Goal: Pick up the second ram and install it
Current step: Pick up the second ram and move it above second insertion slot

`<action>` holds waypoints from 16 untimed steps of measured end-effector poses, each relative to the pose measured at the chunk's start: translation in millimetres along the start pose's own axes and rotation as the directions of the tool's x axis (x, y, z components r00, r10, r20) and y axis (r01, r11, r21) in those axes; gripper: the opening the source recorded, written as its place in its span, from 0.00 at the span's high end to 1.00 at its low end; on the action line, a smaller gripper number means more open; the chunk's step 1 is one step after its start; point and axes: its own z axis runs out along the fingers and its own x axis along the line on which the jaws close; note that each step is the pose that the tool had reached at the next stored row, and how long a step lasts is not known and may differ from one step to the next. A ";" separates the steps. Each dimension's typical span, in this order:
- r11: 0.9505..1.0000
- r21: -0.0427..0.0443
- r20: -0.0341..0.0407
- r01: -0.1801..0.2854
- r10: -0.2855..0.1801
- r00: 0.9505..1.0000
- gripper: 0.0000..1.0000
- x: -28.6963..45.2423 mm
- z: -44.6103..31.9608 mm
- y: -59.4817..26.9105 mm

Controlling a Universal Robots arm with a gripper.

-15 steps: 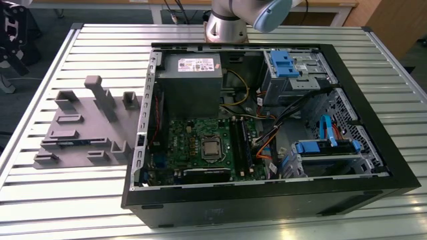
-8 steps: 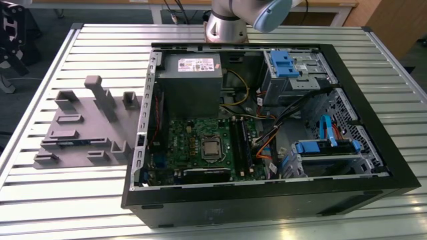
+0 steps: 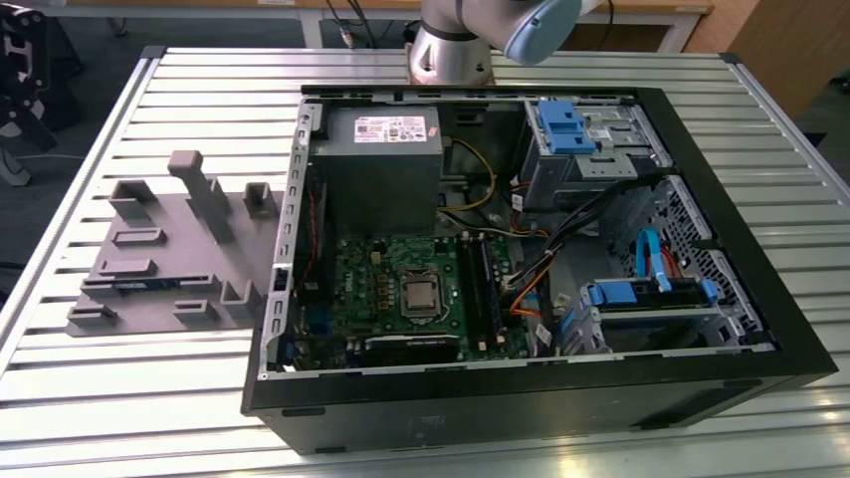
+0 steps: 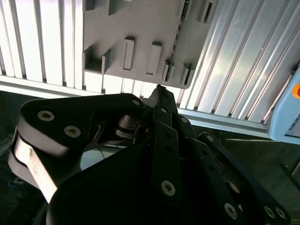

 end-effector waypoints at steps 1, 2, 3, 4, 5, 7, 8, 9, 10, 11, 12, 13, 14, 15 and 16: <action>1.000 0.000 0.000 0.009 -0.009 1.000 0.89 0.0 0.0 0.0; 1.000 -0.001 -0.001 0.020 -0.020 1.000 0.89 0.1 0.0 0.1; 0.999 -0.001 -0.001 0.035 -0.035 0.999 0.89 0.1 0.0 0.2; 0.999 -0.001 -0.002 0.051 -0.051 0.999 0.89 0.1 0.1 0.3; 0.998 -0.001 -0.002 0.068 -0.068 0.998 0.89 0.1 0.3 0.3; 0.995 -0.002 -0.003 0.104 -0.104 0.995 0.89 0.1 0.5 0.3; 0.993 -0.002 -0.003 0.121 -0.121 0.993 0.89 0.1 0.6 0.3; 0.991 -0.003 -0.003 0.137 -0.137 0.991 0.89 0.1 0.8 0.4; 0.988 -0.003 -0.004 0.154 -0.154 0.988 0.89 0.2 0.9 0.3; 0.985 -0.003 -0.004 0.170 -0.170 0.985 0.89 0.2 1.0 0.4; 0.982 -0.004 -0.005 0.186 -0.187 0.982 0.89 0.2 1.1 0.4; 0.979 -0.004 -0.005 0.203 -0.203 0.979 0.89 0.2 1.3 0.4; 0.976 -0.005 -0.005 0.219 -0.219 0.976 0.89 0.2 1.4 0.5; 0.972 -0.005 -0.006 0.234 -0.234 0.972 0.89 0.2 1.5 0.5; 0.968 -0.005 -0.006 0.250 -0.250 0.968 0.89 0.2 1.6 0.5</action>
